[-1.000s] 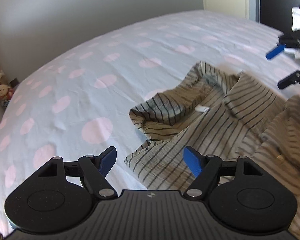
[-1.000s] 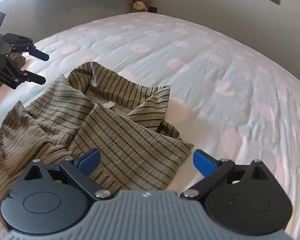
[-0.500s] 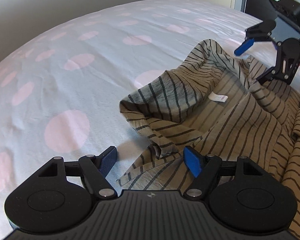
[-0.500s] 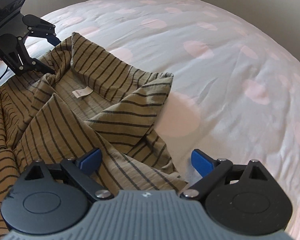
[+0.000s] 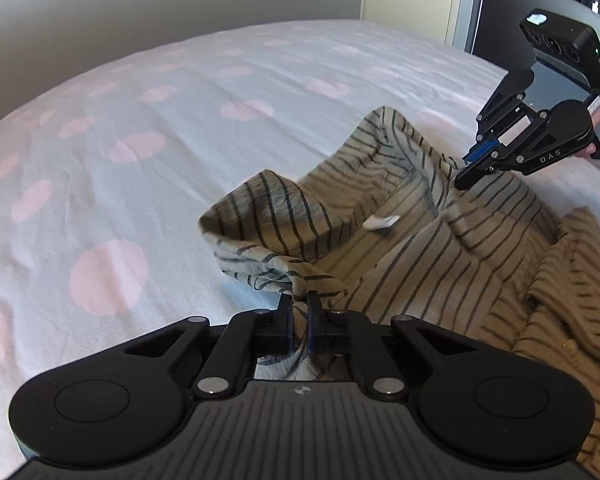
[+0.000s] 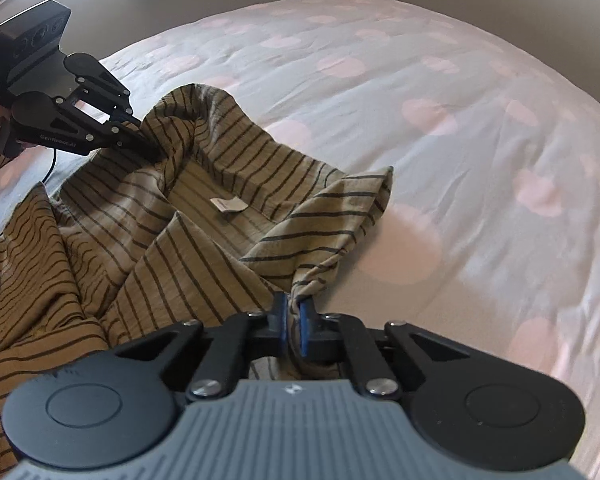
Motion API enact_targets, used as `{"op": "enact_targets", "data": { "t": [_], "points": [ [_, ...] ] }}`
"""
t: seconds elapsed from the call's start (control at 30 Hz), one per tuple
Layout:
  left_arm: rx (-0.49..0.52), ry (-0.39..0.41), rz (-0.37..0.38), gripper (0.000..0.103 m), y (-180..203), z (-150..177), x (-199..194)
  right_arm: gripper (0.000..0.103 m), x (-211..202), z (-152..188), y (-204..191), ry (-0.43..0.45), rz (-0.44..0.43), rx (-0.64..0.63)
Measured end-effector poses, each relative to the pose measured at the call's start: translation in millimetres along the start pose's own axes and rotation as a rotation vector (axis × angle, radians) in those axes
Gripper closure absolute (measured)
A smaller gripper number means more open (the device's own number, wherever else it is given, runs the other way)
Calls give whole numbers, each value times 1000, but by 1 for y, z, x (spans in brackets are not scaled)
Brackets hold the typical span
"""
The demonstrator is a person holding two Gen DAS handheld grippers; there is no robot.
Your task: Fold clothes
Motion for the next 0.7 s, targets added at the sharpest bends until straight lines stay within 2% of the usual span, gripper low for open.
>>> {"op": "enact_targets", "data": {
  "t": [0.2,0.4,0.53,0.7],
  "points": [
    [19,87,-21,99,17,-20,-62,96,-65,-4,-30,80,24,-60],
    [108,169,-71,99,62,-19,-124,96,-129,25,-84,169,77,-177],
    [219,153,-83,99,105,2,-146,96,-147,64,-114,188,131,-251],
    [282,61,-62,99,149,43,-139,96,-132,108,-139,146,129,-239]
  ]
}}
Point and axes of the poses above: each gripper's, at about its wrist camera, not at the fingertips, and x roughly the way its jaws point, y to its right, z to its underside, the point moved 9 cm from there along x, roughly the way its jaws point, and after that the axes turned 8 degrees about x, right-handed, at the moved point
